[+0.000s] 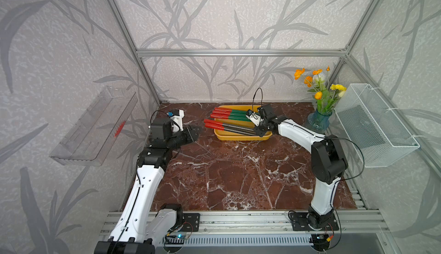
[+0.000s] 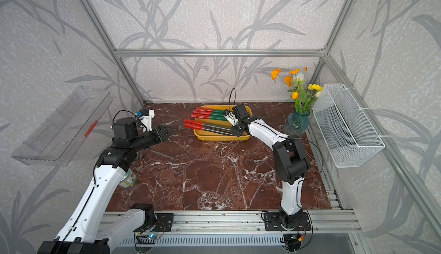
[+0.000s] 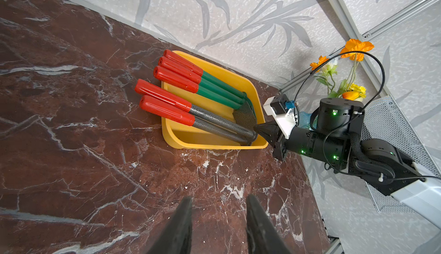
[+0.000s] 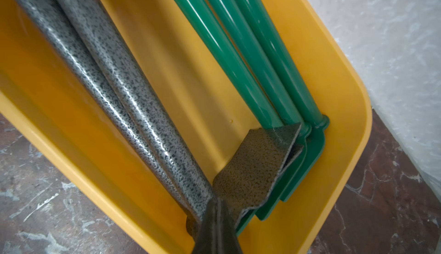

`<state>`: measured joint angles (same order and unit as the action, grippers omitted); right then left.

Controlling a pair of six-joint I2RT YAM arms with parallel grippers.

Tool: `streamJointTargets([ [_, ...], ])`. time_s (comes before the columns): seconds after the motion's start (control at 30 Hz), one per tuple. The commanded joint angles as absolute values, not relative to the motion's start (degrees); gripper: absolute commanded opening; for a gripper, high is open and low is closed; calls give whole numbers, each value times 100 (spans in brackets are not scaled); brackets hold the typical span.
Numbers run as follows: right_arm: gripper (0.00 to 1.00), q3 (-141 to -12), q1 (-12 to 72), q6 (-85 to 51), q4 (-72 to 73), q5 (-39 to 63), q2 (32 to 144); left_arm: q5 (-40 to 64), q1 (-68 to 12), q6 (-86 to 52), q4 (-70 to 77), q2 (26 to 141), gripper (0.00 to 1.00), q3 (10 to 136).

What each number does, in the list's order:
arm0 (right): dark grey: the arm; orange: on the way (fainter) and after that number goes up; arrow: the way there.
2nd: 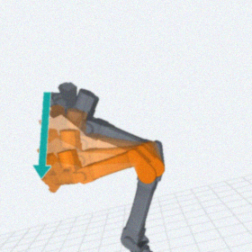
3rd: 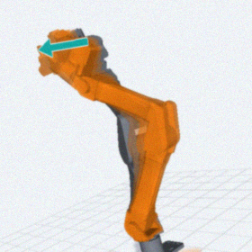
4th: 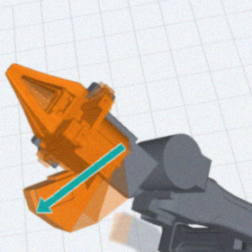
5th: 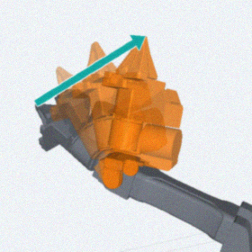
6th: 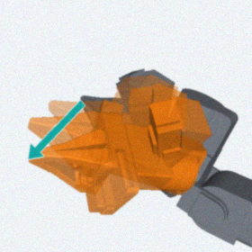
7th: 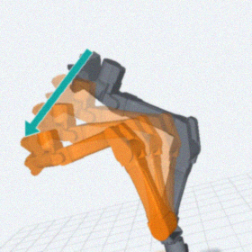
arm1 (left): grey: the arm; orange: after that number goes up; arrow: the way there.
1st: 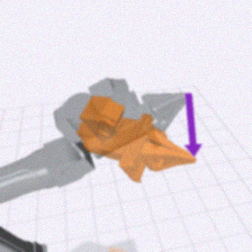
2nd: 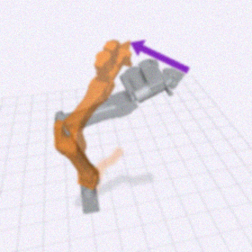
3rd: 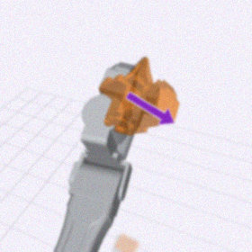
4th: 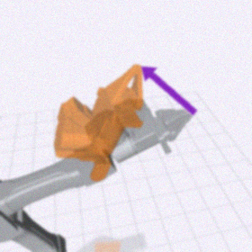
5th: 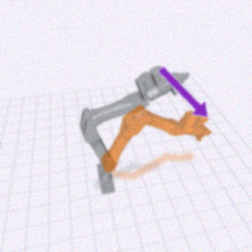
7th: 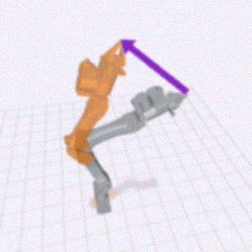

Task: Put the small hoe into the storage box
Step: Reset both arms

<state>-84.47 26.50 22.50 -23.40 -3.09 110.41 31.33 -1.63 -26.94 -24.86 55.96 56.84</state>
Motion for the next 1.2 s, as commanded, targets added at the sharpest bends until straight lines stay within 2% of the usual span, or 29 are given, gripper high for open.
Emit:
streamJointTargets([
  [0.0,0,-8263,2631,2052,-2550,-397,11137,2875,-149,-2509,-2478,5587,38,5623],
  [0.43,0,-8122,2578,1962,-2161,-357,11395,1920,-272,-2269,-2328,5640,46,5360],
  [0.5,0,-8128,2581,1907,-2083,-345,11290,1673,-277,-2242,-2302,5633,51,5407],
  [0.6,2,-8120,2575,1761,-1862,-368,10789,1253,-281,-2284,-1997,5670,65,5357],
  [0.67,21,-8121,2566,1706,-1761,-398,10315,957,-303,-2384,-1684,5746,78,5254],
  [0.7,37,-8121,2559,1692,-1750,-418,10089,845,-321,-2378,-1509,5782,85,5181],
  [0.73,85,-8103,2553,1662,-1692,-463,9835,658,-363,-2361,-1290,5812,96,5090],
  [0.77,99,-8016,2531,1638,-1582,-441,9493,429,-398,-2311,-1114,5869,100,5002],
  [0.93,99,-7434,2324,1380,-911,-675,8155,-502,-450,-1991,-183,6078,100,4526],
  [1.03,99,-6669,2100,1031,-530,-979,7440,-1048,-459,-1604,442,6170,100,4062],
  [1.17,99,-5560,1764,574,-350,-1127,6997,-1173,-461,-1095,1343,6419,100,3332],
])
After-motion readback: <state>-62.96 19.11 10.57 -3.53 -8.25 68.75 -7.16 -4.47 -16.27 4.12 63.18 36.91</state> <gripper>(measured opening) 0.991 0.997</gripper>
